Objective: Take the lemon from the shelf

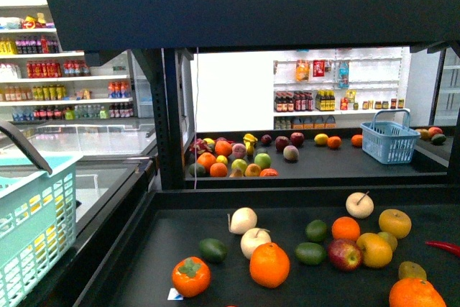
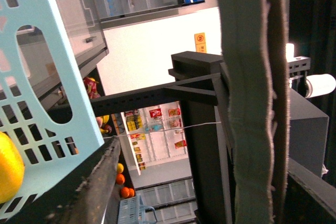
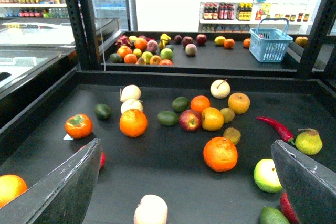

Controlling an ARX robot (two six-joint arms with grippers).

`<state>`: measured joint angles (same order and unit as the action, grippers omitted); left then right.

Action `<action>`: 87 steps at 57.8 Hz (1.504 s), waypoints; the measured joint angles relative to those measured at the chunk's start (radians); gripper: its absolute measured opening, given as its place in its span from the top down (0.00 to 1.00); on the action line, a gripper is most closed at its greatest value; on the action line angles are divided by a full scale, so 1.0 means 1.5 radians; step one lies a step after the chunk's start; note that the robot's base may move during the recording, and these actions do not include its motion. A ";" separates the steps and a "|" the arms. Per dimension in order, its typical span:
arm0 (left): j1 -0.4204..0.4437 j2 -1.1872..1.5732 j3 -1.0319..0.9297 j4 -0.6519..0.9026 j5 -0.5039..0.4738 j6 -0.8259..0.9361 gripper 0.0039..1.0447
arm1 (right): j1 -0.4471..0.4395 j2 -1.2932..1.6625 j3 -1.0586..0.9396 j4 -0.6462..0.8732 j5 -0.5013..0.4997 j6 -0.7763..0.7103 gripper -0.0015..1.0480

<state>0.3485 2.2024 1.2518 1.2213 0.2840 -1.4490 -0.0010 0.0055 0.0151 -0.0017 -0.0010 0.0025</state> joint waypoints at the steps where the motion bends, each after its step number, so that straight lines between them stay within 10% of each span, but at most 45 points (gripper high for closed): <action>1: 0.001 -0.002 -0.001 -0.006 0.000 0.001 0.19 | 0.000 0.000 0.000 0.000 0.000 0.000 0.07; 7: 0.002 -0.019 -0.007 -0.034 0.001 0.007 0.06 | 0.000 0.000 0.000 0.000 0.000 0.000 0.07; 52: 0.042 -0.317 -0.142 -0.356 0.038 0.123 0.08 | 0.000 0.000 0.000 0.000 0.000 0.000 0.07; 66: 0.004 -0.583 -0.207 -0.665 -0.073 0.455 0.08 | 0.000 0.000 0.000 0.000 0.000 0.000 0.07; 76: -0.136 -0.902 -0.349 -0.824 -0.213 0.719 0.08 | 0.000 0.000 0.000 0.000 0.000 0.000 0.07; 87: -0.231 -1.149 -0.503 -0.842 -0.184 0.916 0.40 | 0.000 0.000 0.000 0.000 0.000 0.000 0.07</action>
<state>0.0025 0.4786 0.4976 -0.0414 0.0082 -0.0746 -0.0010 0.0055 0.0151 -0.0017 -0.0006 0.0025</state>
